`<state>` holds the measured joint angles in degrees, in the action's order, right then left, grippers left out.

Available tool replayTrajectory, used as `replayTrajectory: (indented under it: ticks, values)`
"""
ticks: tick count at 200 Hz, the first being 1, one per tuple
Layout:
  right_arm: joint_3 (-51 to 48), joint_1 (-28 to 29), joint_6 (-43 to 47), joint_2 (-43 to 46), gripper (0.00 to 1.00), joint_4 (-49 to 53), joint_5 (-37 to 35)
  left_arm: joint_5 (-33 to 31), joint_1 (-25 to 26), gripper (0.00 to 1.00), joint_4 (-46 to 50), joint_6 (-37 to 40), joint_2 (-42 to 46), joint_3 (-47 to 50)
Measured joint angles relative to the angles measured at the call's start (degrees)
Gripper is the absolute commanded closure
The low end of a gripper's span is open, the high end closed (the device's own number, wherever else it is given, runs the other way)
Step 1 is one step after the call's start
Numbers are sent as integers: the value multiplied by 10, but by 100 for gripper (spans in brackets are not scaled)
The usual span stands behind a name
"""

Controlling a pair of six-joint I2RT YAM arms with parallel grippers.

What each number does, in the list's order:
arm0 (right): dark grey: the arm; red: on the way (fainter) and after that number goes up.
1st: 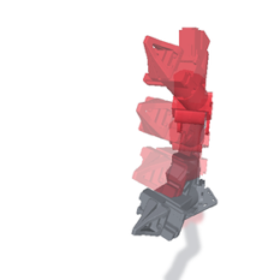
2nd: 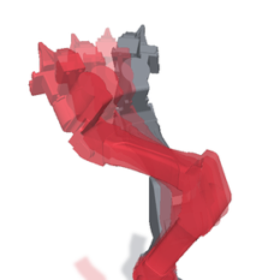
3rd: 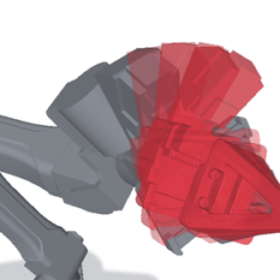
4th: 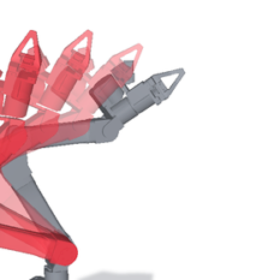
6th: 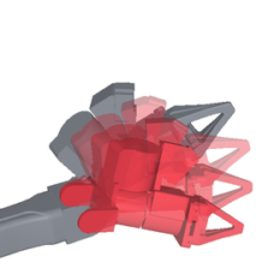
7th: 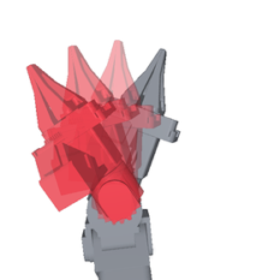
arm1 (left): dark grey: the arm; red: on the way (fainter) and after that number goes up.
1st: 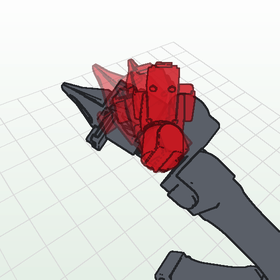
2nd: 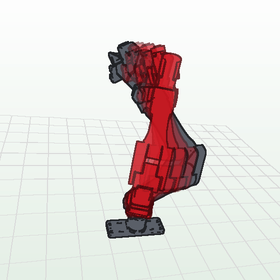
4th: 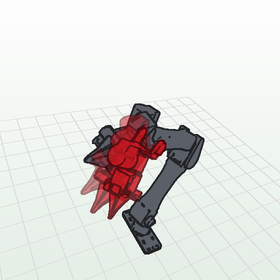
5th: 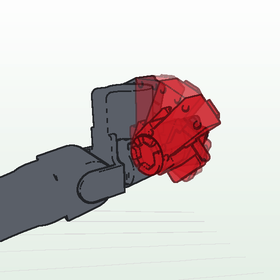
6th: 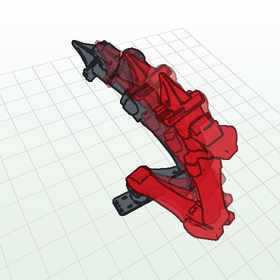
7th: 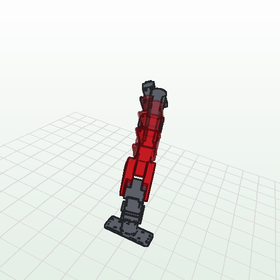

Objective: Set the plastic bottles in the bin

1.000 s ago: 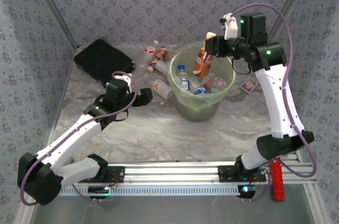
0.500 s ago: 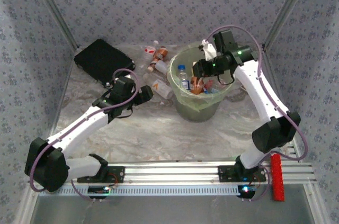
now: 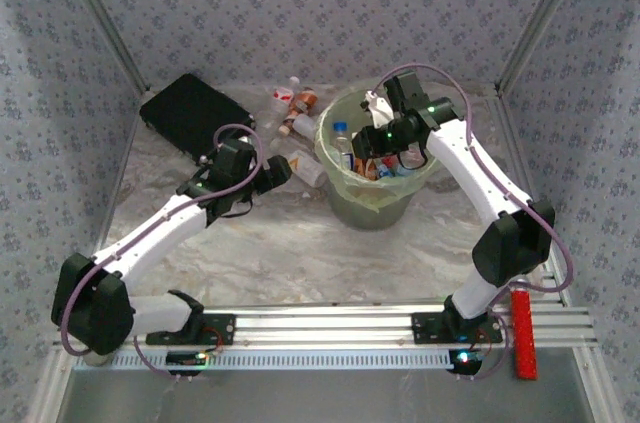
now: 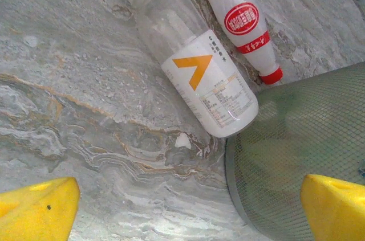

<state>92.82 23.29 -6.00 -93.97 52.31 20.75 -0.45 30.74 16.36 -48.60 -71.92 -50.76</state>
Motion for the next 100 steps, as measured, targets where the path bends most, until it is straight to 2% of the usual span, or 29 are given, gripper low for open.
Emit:
replayTrajectory:
  ticks: [29,53,100]
  values:
    - [3,0,-2,0,50,3,0,9,0,0,-16,-19,-23,0]
    - [24,0,-1,0,35,34,0,11,0,0,-32,-43,-39,0]
    - [121,-19,-6,0,27,65,-1,10,0,0,-84,-127,-48,14]
